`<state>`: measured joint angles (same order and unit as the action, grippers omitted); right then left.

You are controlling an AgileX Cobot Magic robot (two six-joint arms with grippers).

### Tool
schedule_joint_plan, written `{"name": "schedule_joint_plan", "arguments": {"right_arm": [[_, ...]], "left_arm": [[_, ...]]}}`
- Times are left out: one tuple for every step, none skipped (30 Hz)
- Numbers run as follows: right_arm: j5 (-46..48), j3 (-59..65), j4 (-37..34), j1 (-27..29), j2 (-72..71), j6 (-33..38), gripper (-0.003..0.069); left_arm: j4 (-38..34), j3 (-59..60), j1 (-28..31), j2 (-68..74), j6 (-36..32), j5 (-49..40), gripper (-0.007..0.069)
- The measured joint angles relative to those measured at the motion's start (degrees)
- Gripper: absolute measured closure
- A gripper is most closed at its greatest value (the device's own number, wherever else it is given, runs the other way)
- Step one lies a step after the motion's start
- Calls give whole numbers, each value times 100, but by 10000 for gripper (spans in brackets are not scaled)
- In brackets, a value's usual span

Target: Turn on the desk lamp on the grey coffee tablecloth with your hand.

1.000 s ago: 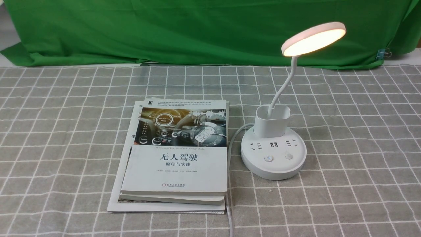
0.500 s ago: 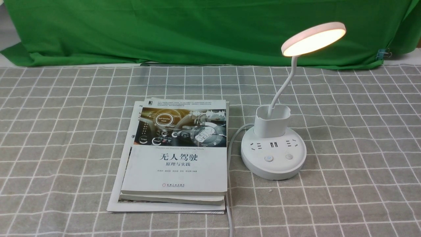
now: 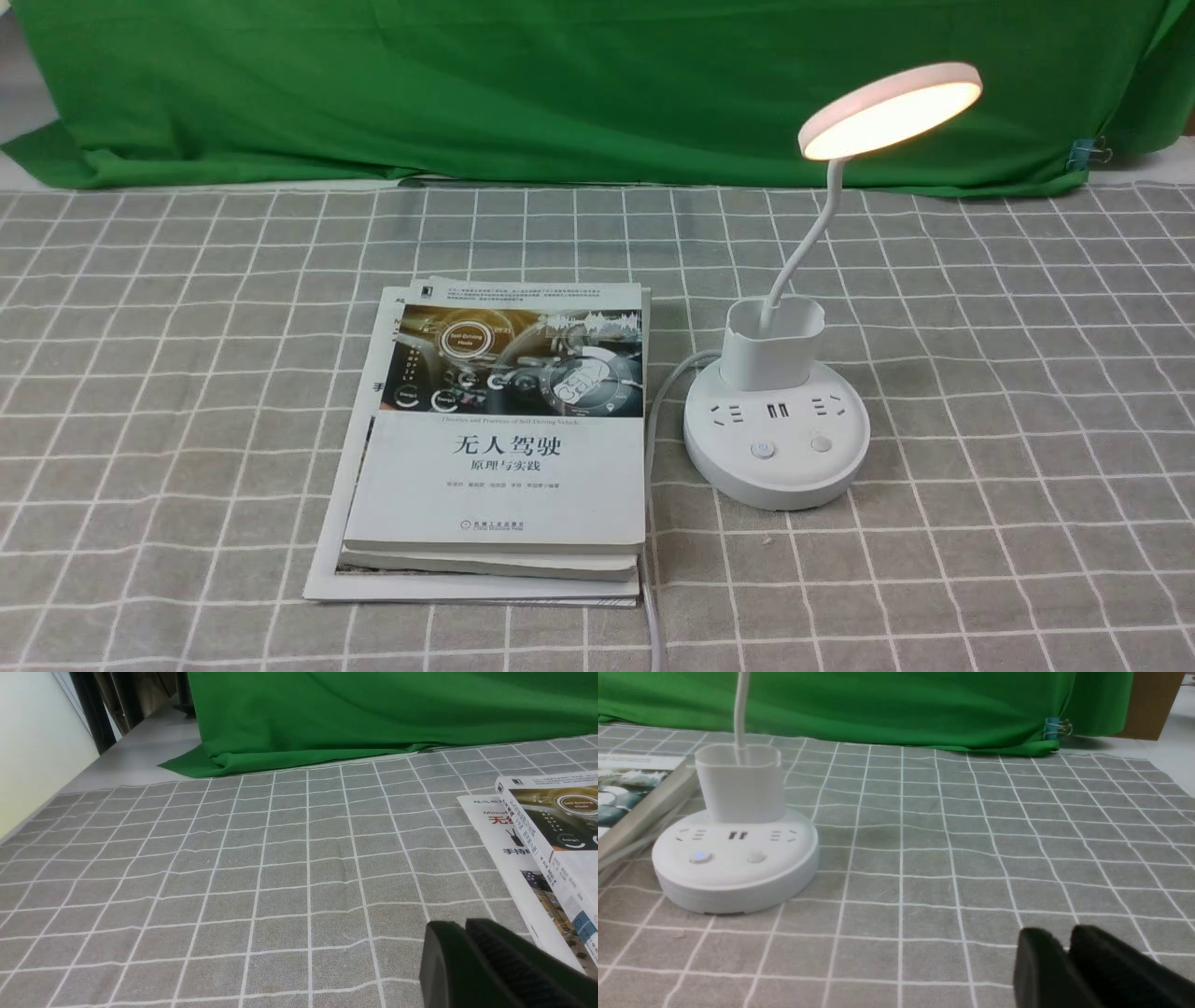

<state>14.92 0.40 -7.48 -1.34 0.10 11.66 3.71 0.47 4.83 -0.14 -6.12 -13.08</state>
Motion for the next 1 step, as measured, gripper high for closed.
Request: {"name": "schedule_joint_plan", "arguments": {"right_arm": [[0, 0, 0, 0, 0, 0, 515]], "left_arm": [[0, 0, 0, 0, -6, 0, 606]]}}
